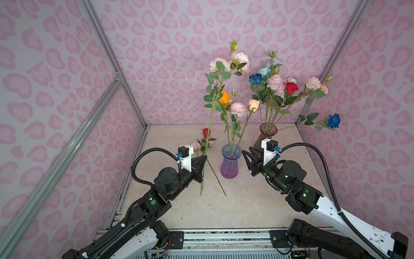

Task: Arrange the flowers into the vase
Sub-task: 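Move right gripper toward the pink rose held by left gripper, then close right gripper on the pink rose stem while left gripper opens and withdraws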

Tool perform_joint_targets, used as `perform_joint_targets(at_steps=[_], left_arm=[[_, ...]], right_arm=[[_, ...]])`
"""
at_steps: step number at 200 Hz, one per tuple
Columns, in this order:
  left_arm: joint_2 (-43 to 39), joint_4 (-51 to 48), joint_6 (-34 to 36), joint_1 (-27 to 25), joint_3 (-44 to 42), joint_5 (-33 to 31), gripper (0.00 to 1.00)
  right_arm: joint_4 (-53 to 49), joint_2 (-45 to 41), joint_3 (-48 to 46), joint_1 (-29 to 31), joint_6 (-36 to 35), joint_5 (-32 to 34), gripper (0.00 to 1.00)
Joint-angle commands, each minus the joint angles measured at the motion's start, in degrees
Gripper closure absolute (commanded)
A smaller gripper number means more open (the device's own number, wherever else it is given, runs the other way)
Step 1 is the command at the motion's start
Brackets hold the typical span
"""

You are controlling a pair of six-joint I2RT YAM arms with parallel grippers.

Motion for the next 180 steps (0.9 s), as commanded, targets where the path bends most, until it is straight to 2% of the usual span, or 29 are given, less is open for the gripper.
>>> perform_joint_targets(at_steps=[1, 29, 53, 75, 95, 114, 151, 180], left_arm=[[0.25, 4.14, 2.46, -1.57, 1.04, 1.64, 0.97], [1.91, 5.68, 1.83, -3.49, 0.51, 3.99, 0.97], [2.76, 5.76, 1.86, -4.48, 0.17, 4.53, 0.97], [2.83, 5.0, 2.26, -4.71, 0.75, 4.22, 0.97], [3.02, 3.67, 2.63, -4.8, 1.16, 4.61, 0.97], [3.04, 2.94, 2.64, -4.8, 1.02, 4.75, 0.97], [2.75, 2.99, 1.66, -4.8, 0.62, 5.25, 0.97], [2.63, 3.08, 1.46, -4.81, 0.58, 5.72, 0.97]], right_arm=[[4.0, 0.33, 1.96, 0.16, -0.4, -7.94, 0.53], [5.53, 2.03, 4.63, 0.15, 1.58, -11.0, 0.39], [7.18, 4.86, 6.94, 0.15, 4.22, -13.56, 0.38], [12.14, 7.93, 7.78, 0.15, 10.54, -16.65, 0.38], [15.9, 10.76, 8.73, 0.15, 14.31, -17.27, 0.43], [17.22, 13.32, 10.54, 0.15, 14.92, -17.26, 0.53], [18.02, 17.28, 13.77, 0.15, 17.06, -17.93, 0.57], [19.78, 19.53, 14.59, 0.15, 19.39, -15.6, 0.67]])
